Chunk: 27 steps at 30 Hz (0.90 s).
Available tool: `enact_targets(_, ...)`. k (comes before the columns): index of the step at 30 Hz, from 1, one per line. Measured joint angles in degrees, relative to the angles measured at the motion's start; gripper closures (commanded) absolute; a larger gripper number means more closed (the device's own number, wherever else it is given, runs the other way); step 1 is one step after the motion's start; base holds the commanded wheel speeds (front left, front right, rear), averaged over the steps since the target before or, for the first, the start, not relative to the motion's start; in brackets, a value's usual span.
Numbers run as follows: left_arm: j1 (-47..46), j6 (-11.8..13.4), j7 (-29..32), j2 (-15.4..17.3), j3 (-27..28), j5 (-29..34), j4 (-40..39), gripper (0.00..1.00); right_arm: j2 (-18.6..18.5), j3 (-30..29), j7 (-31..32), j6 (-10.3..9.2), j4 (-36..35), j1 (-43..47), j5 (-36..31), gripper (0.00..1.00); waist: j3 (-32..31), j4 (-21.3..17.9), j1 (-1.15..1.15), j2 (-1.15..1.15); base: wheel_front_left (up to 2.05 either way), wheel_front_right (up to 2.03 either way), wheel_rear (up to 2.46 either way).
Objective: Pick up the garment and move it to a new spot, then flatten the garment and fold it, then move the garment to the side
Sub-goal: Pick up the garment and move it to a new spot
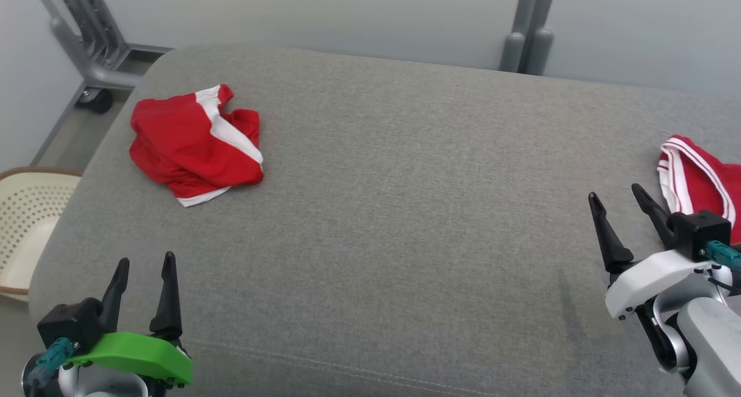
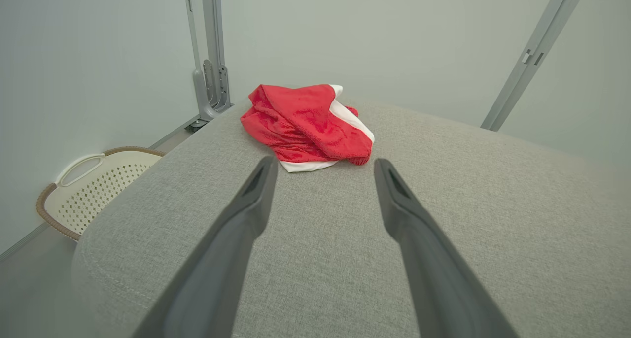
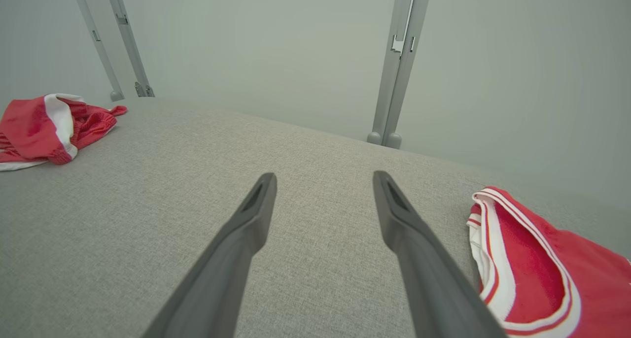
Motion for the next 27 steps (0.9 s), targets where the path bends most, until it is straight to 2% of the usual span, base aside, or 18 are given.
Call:
enact_targets(5,0.00,-0.19,0.00,0.08,-0.22,-0.15,0.44,0.00,-0.65,-0.64,-0.01,-0.04,-1.10,-0.01,-0.27,0.00,0.36,3.85,0.00,0.00,0.00,0.00,0.00)
enact_targets(8,-0.35,-1.38,0.32,0.55,0.38,-1.79,0.04,0.00,-1.09,0.00,0.00,-0.04,-2.45,-0.82,-1.18,0.00,1.81,5.81,0.00,0.00,0.00,0.00,0.00)
enact_targets(13,-6.11,-4.90,7.60,1.00,-0.07,-7.68,-0.21,0.00,-3.14,-0.35,0.52,-0.04,-4.69,-2.86,-2.02,0.00,5.03,6.80,0.00,0.00,0.00,0.00,0.00)
enact_targets(16,-11.84,-5.72,14.11,2.61,-0.27,-10.25,1.04,0.00,-4.37,-0.80,1.34,-0.04,-5.98,-4.24,-2.88,0.00,7.36,7.03,0.00,0.00,0.00,0.00,0.00)
enact_targets(20,-19.33,-5.66,23.32,3.43,0.56,-15.01,4.43,0.00,-6.00,-0.85,3.04,-0.04,-7.89,-6.44,-3.72,0.00,10.56,7.21,0.00,0.00,0.00,0.00,0.00)
enact_targets(22,-22.84,-4.77,28.59,2.78,0.79,-18.23,6.62,0.00,-7.01,-0.85,3.85,0.00,-8.79,-7.53,-3.94,0.00,12.18,7.23,0.00,0.00,0.00,0.00,0.00)
enact_targets(27,-29.84,-1.63,37.06,0.89,2.76,-22.93,11.25,0.00,-8.51,-0.90,5.93,0.18,-11.69,-10.87,-5.10,0.00,16.22,7.02,0.01,0.00,0.00,0.00,0.00)
